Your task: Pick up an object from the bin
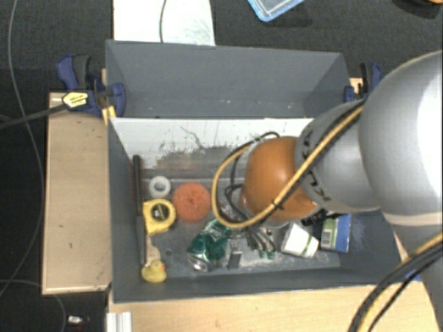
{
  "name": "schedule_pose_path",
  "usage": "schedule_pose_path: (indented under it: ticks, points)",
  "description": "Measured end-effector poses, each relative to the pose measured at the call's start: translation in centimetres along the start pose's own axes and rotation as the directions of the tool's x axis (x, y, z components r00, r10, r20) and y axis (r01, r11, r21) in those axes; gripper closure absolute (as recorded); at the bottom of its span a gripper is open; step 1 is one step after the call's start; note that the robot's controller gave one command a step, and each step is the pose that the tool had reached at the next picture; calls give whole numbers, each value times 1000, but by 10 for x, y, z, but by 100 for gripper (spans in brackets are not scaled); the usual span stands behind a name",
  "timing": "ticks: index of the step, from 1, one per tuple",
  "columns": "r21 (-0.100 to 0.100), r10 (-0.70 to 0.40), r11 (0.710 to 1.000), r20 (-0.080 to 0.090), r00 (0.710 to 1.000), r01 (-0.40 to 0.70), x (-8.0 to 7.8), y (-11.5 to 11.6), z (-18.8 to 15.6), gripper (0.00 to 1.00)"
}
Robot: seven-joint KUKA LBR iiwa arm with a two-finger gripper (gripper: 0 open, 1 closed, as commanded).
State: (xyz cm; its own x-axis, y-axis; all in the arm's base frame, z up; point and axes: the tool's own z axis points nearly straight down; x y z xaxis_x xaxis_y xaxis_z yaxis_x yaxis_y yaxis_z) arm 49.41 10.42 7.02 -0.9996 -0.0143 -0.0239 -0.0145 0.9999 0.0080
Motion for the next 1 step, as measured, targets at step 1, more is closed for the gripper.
schedule_pose_path:
  ticks: [1]
  points:
    - [0, 1, 1000, 0, 1000, -1, 0, 0, 0, 100]
